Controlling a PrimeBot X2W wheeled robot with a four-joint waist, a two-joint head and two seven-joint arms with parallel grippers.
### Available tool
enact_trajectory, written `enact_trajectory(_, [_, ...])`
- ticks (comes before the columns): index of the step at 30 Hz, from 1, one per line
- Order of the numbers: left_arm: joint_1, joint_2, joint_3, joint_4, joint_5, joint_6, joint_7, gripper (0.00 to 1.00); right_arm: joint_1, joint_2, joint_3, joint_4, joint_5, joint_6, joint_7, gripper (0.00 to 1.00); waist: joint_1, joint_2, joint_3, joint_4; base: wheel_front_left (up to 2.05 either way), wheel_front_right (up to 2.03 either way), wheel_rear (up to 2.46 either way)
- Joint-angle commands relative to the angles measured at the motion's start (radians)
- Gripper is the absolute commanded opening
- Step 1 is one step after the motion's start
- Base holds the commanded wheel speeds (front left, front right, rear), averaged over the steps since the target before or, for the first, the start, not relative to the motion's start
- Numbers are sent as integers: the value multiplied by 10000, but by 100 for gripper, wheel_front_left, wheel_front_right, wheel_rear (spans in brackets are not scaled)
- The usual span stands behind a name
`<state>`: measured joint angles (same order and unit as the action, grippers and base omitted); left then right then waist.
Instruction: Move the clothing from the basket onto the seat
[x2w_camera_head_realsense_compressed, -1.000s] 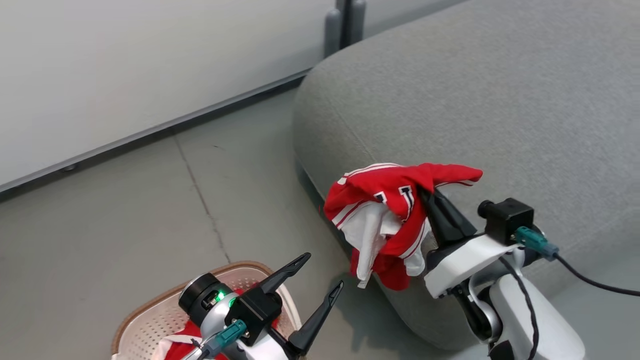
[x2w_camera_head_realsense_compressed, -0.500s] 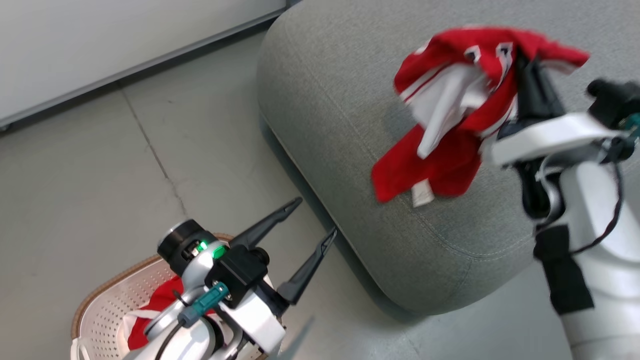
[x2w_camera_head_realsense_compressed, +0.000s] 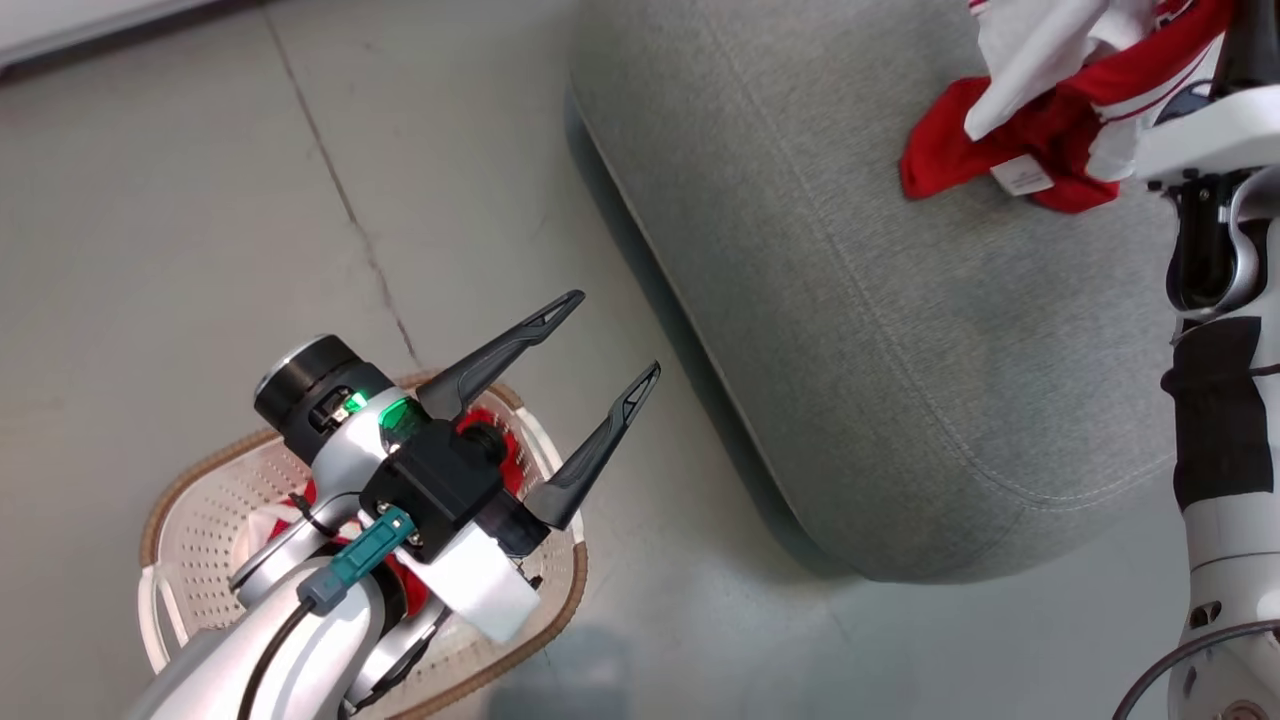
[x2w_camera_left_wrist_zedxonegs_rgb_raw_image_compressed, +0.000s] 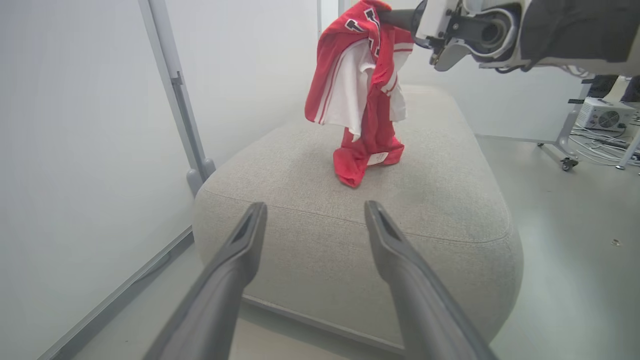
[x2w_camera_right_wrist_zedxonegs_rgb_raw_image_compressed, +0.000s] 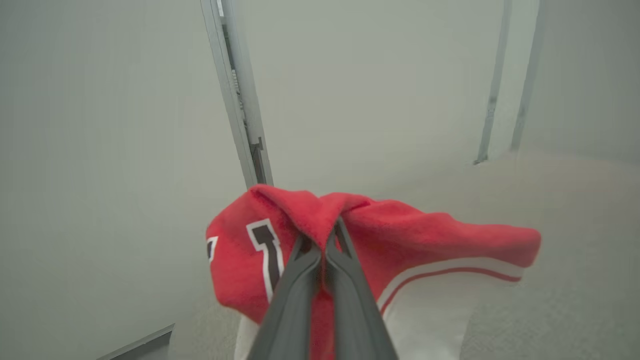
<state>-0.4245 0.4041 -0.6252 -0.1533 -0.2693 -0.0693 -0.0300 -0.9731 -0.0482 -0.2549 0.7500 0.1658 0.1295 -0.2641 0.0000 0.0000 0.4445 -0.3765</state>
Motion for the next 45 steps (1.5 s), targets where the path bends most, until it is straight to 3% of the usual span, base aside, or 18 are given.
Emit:
enact_trajectory(1, [-206, 140, 68, -81, 91, -70, 35, 100, 21, -50, -200, 331, -133, 22, -13, 0, 0, 0, 525, 143, 0, 0, 0])
enact_trajectory(6, [-294, 405, 79, -301, 102, -117, 183, 100, 189, -65, -215, 1410, 133, 20, -13, 0, 0, 0, 1019, 45, 0, 0, 0])
enact_trajectory(7, [-300, 442, 69, -331, 89, -116, 200, 100, 215, -62, -146, 1537, 286, 20, -14, 20, 0, 0, 1063, 19, 0, 0, 0])
enact_trajectory(8, [-296, 474, 62, -350, 78, -131, 222, 100, 267, -63, -108, 1604, 379, 20, -12, 94, 0, 0, 1083, -13, 0, 0, 0])
enact_trajectory(9, [-290, 512, 61, -364, 71, -139, 249, 100, 332, -67, -101, 1626, 405, 20, -14, 100, 0, 0, 1091, -47, 0, 0, 0])
enact_trajectory(16, [-24, 497, 57, -114, -95, -11, 97, 100, 1046, -54, -260, 1582, 247, 20, -14, 100, 0, 0, 504, -208, 0, 0, 0])
enact_trajectory(27, [737, -35, 234, 629, -639, 638, -521, 100, 2805, -52, 219, 71, 175, 20, -14, 100, 0, 0, -962, 120, 0, 0, 0])
enact_trajectory(33, [1322, -390, 393, 1158, -995, 1062, -913, 100, 4056, -52, 1116, -1222, 347, 22, -15, 100, 0, 0, -1853, 784, 0, 0, 0])
enact_trajectory(45, [1878, -829, 907, 2137, -1580, 1649, -1636, 100, 6020, -64, 2057, -3396, 438, 22, 174, 100, 0, 0, -3022, 2822, 0, 0, 0])
